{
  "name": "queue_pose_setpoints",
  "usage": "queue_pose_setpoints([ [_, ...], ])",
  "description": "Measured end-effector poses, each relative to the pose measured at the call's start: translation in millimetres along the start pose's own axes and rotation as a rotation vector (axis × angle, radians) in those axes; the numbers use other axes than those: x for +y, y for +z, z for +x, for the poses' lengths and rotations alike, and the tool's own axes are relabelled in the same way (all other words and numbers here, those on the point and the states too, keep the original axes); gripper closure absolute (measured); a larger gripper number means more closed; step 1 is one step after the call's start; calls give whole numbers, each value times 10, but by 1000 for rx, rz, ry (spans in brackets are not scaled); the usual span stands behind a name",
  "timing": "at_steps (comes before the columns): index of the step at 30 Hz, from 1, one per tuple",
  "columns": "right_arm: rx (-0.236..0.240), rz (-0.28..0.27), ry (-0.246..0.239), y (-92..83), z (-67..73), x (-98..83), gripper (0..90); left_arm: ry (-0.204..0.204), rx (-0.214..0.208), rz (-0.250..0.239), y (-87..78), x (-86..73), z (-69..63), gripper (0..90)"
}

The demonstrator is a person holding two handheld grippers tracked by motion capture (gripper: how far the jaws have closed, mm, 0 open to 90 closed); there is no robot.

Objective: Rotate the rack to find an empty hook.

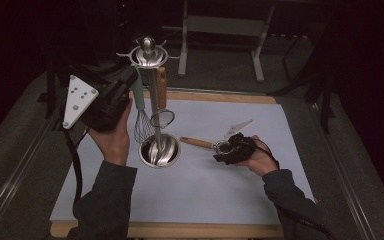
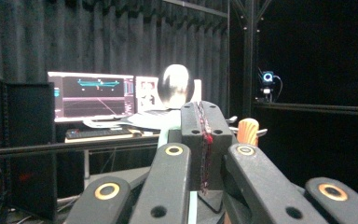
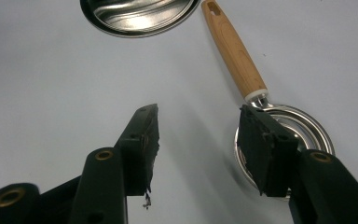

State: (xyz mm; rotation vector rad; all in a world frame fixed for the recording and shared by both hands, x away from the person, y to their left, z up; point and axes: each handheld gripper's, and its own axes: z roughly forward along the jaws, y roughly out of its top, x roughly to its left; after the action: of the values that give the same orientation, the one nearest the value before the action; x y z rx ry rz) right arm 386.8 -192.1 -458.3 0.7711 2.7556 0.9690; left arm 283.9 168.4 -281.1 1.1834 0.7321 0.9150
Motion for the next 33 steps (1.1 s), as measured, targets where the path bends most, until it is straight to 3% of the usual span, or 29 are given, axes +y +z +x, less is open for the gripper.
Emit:
queue_pose_setpoints([
  [17, 2, 6, 11, 11, -23, -30, 479, 18, 77, 23, 28, 2, 225, 897],
  [33, -2, 7, 25, 13, -66, -67, 481, 54, 135, 62, 161, 31, 352, 896],
])
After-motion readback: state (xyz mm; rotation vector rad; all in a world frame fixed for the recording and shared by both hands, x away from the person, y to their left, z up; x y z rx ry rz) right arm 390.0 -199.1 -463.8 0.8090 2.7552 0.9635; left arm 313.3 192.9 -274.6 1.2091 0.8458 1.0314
